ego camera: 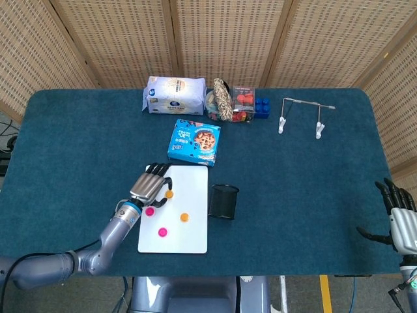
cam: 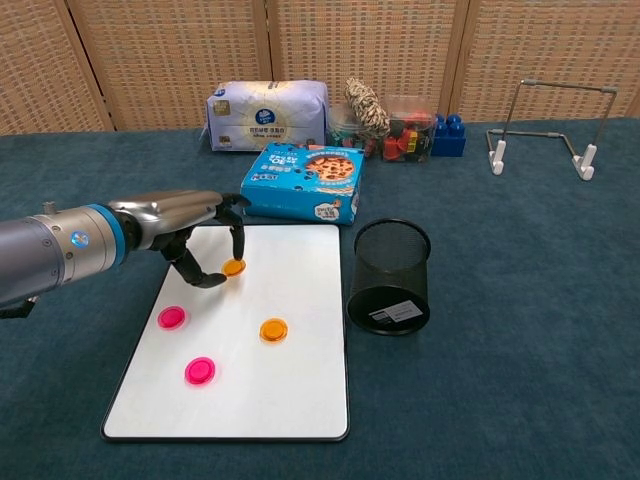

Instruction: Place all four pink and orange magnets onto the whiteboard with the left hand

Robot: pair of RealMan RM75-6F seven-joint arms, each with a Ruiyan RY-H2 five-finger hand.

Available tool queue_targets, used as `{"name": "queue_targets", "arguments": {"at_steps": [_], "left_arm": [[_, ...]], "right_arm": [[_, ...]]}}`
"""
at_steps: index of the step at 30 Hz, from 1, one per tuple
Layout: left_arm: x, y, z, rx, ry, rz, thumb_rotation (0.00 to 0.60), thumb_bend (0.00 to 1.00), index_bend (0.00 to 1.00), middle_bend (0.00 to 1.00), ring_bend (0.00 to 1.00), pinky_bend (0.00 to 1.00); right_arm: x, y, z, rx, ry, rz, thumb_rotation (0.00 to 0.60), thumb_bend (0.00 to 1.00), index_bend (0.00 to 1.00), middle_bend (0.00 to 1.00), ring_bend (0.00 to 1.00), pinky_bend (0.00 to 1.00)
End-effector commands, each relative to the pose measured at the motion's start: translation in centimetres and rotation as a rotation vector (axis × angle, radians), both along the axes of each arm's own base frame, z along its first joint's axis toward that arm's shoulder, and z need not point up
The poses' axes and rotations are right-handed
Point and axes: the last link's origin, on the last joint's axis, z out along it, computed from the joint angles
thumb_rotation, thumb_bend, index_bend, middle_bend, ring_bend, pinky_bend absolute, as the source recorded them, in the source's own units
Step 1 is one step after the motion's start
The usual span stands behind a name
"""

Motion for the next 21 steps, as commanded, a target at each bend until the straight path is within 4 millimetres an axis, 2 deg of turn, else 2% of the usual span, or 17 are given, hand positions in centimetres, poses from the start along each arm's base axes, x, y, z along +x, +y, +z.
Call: {"name": "queue_targets", "arguments": {"at_steps": [1, 21], "left_arm": [[0.06, -0.39, -0.29, -0.010, 0.012, 0.005, 0.600, 0.38, 0.53, 0.00, 0.00, 0.00], [-0.10, -0.35, -0.89, -0.004, 0.039, 0.019, 0.600, 0.38, 0.53, 0.00, 0.00, 0.00]], "right_arm": [[0.01, 0.01, 0.00, 0.000, 0.001, 0.001, 0.600, 0.05, 0.00, 0.00, 0.00, 0.00], [0.00, 0.04, 0.06, -0.002, -0.001, 0.002, 0.600, 0.05, 0.00, 0.00, 0.00, 0.00]]}}
